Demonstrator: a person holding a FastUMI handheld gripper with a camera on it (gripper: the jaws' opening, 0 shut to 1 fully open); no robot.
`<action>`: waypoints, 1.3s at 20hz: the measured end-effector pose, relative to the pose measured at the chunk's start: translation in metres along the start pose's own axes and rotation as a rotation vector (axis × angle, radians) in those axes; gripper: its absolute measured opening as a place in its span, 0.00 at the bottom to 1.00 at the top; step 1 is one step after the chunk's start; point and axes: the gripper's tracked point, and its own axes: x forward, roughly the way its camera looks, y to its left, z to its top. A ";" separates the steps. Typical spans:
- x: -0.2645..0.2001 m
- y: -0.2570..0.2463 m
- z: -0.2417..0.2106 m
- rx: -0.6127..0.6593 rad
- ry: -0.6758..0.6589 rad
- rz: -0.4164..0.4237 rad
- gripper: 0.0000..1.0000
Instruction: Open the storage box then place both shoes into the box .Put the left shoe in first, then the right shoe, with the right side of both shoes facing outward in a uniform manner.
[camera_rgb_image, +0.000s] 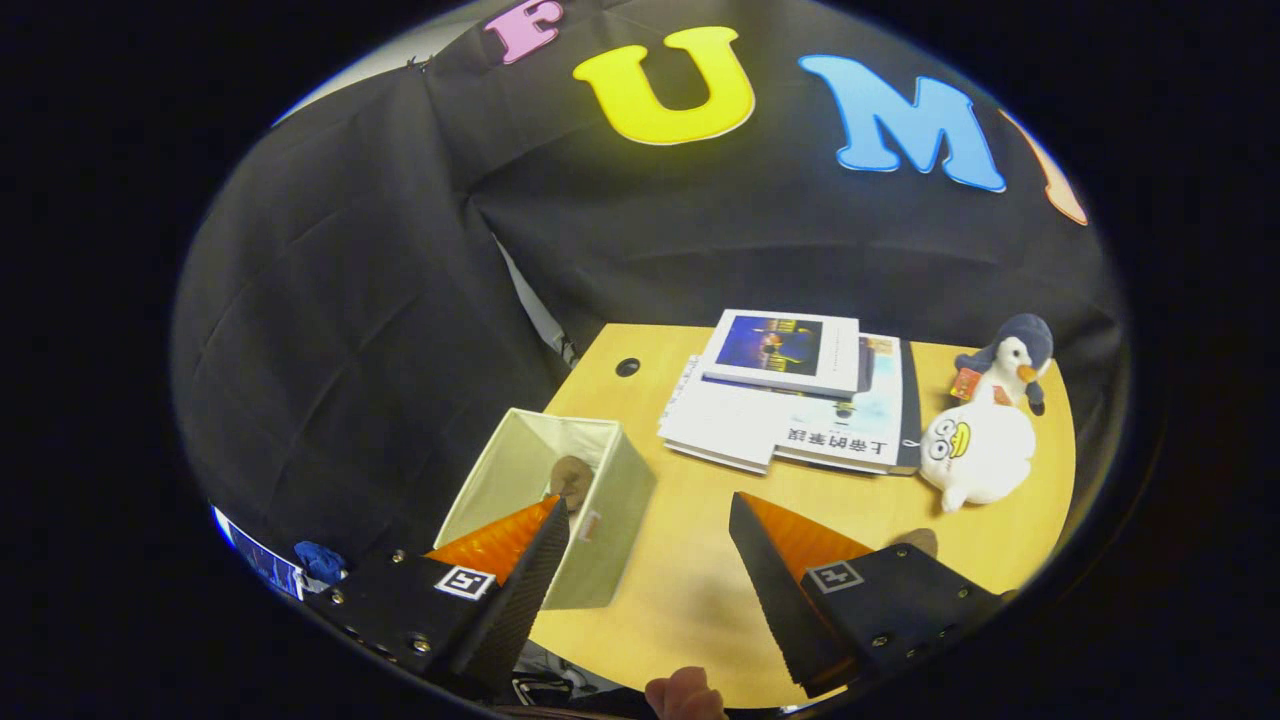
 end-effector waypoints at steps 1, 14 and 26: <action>-0.005 -0.014 -0.002 0.009 -0.002 -0.016 0.97; -0.049 -0.158 -0.053 0.174 -0.096 -0.131 0.98; -0.044 -0.241 -0.167 0.325 0.036 -0.183 0.96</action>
